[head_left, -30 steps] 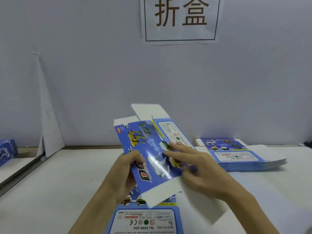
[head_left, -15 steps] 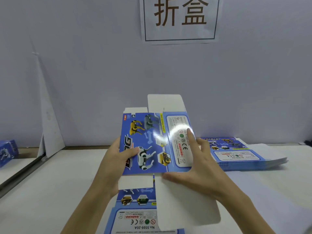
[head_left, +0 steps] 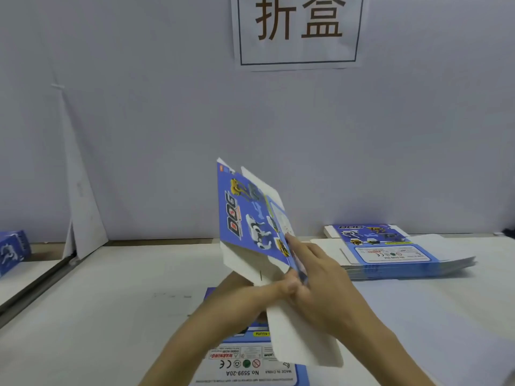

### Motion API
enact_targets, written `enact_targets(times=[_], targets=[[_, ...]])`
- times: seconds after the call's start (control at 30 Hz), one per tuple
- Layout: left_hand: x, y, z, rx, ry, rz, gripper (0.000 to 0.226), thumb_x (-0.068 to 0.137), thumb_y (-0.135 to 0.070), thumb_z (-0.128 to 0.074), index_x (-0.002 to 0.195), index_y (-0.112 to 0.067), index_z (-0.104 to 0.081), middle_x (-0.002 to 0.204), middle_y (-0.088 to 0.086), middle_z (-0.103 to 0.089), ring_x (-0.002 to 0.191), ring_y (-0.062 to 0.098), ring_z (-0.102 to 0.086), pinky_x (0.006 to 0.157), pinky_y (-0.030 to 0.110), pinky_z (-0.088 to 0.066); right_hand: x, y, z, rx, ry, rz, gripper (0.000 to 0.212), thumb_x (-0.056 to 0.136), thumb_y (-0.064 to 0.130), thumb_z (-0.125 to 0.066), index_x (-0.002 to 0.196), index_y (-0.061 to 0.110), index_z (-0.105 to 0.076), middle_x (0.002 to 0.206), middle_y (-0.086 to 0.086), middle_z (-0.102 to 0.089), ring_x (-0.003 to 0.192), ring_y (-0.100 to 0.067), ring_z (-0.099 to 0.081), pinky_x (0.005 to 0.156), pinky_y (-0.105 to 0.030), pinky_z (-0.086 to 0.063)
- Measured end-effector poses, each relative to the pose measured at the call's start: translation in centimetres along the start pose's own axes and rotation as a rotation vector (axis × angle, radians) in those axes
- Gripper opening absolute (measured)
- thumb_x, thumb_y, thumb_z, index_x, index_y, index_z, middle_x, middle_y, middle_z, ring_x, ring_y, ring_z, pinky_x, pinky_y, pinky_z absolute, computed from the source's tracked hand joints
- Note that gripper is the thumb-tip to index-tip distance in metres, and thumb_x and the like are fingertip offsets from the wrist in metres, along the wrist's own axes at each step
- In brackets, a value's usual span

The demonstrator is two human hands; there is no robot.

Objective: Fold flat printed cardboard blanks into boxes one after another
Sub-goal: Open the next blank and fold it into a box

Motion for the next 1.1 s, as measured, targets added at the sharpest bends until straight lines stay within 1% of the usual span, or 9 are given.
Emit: enact_targets(times=[0.1,0.2,0.33,0.43,0.6,0.73,0.87,0.97,1.1], targets=[[0.2,0.8,1.3,0.018,-0.033,0.049,0.036,0.092,-0.016,-0.059,0.125,-0.029,-0.052,0.089,-0.017,-0.073,0.075,0.002,-0.07,0.057,0.02,-0.053,0.3,-0.7,0.7,0.116,-0.024,-0.044,0.058,0.092,0.023,-0.044,0.147,0.037,-0.03,0.126,0.009,-0.058,0.093,-0.008,-0.058,0.082,-0.025,-0.046],[0.6,0.3,3.2,-0.006,-0.073,-0.015,0.063,0.093,-0.005,-0.052,0.144,-0.036,-0.03,0.119,-0.009,-0.066,0.096,0.01,-0.069,0.074,0.029,-0.057,0.6,-2.1,2.5,0.248,-0.106,-0.087,0.074,0.094,0.015,-0.044,0.146,0.052,-0.008,0.101,0.028,-0.058,0.069,-0.002,-0.062,0.056,-0.022,-0.053],[0.5,-1.0,3.2,-0.084,-0.03,-0.104,0.082,0.075,-0.016,-0.076,0.143,-0.036,-0.034,0.118,-0.009,-0.067,0.104,0.016,-0.066,0.074,0.029,-0.057,0.1,-0.5,5.4,0.164,-0.205,0.19,0.083,0.091,-0.001,-0.039,0.141,0.06,-0.015,0.131,0.029,-0.044,0.106,0.018,-0.049,0.076,0.001,-0.039],[0.1,-1.3,3.1,-0.088,0.015,-0.088,0.088,0.066,-0.018,-0.079,0.141,-0.032,-0.036,0.116,0.003,-0.068,0.102,0.028,-0.067,0.08,0.043,-0.057,-0.2,0.9,6.2,0.086,-0.313,0.315,0.067,0.088,-0.002,-0.04,0.137,0.043,-0.034,0.142,0.008,-0.042,0.119,0.005,-0.047,0.089,0.0,-0.037],[-0.7,-1.4,1.1,-0.353,0.227,0.02,0.106,0.041,-0.052,-0.09,0.134,-0.024,-0.048,0.123,0.013,-0.065,0.102,0.028,-0.067,0.071,0.036,-0.057,-0.4,1.6,5.2,0.019,-0.323,0.36,0.05,0.088,0.003,-0.04,0.135,0.021,-0.044,0.141,-0.006,-0.048,0.121,-0.013,-0.053,0.098,-0.004,-0.035],[0.1,-0.1,1.2,-0.5,0.037,0.115,0.086,0.053,-0.057,-0.085,0.126,-0.02,-0.059,0.116,0.01,-0.069,0.102,0.028,-0.068,0.075,0.039,-0.059,-0.5,2.2,4.7,-0.045,-0.287,0.396,0.047,0.089,0.004,-0.041,0.132,0.021,-0.055,0.141,-0.009,-0.05,0.114,-0.025,-0.061,0.086,-0.028,-0.053],[0.4,0.4,3.3,-0.426,-0.12,0.106,0.07,0.056,-0.042,-0.086,0.118,-0.016,-0.066,0.107,0.011,-0.072,0.093,0.028,-0.071,0.075,0.042,-0.06,-0.5,2.0,5.7,-0.078,-0.27,0.402,0.056,0.084,-0.002,-0.042,0.129,0.024,-0.06,0.145,-0.003,-0.046,0.118,-0.021,-0.059,0.095,-0.019,-0.044],[0.2,-0.3,6.3,-0.398,-0.265,-0.002,0.06,0.052,-0.039,-0.078,0.105,-0.012,-0.071,0.096,0.014,-0.074,0.073,0.027,-0.073,0.052,0.034,-0.058,0.0,0.5,5.7,0.408,0.01,0.292,0.076,0.072,0.008,-0.046,0.137,0.047,-0.046,0.153,0.019,-0.032,0.135,-0.004,-0.04,0.102,-0.029,-0.042],[0.2,-0.9,7.7,-0.366,-0.24,-0.131,0.06,0.038,-0.04,-0.094,0.091,-0.019,-0.076,0.094,0.013,-0.075,0.075,0.027,-0.073,0.053,0.032,-0.057,0.8,-1.7,5.2,1.05,0.067,-0.02,0.064,0.074,0.039,-0.061,0.133,0.054,-0.044,0.141,0.015,-0.051,0.119,-0.013,-0.059,0.083,-0.034,-0.048]])
Point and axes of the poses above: each hand's wrist, its own x-axis towards the middle knuckle, its own z-axis out of the back of the hand, y = z × x, the point moved 9 cm from there along x, towards the middle knuckle
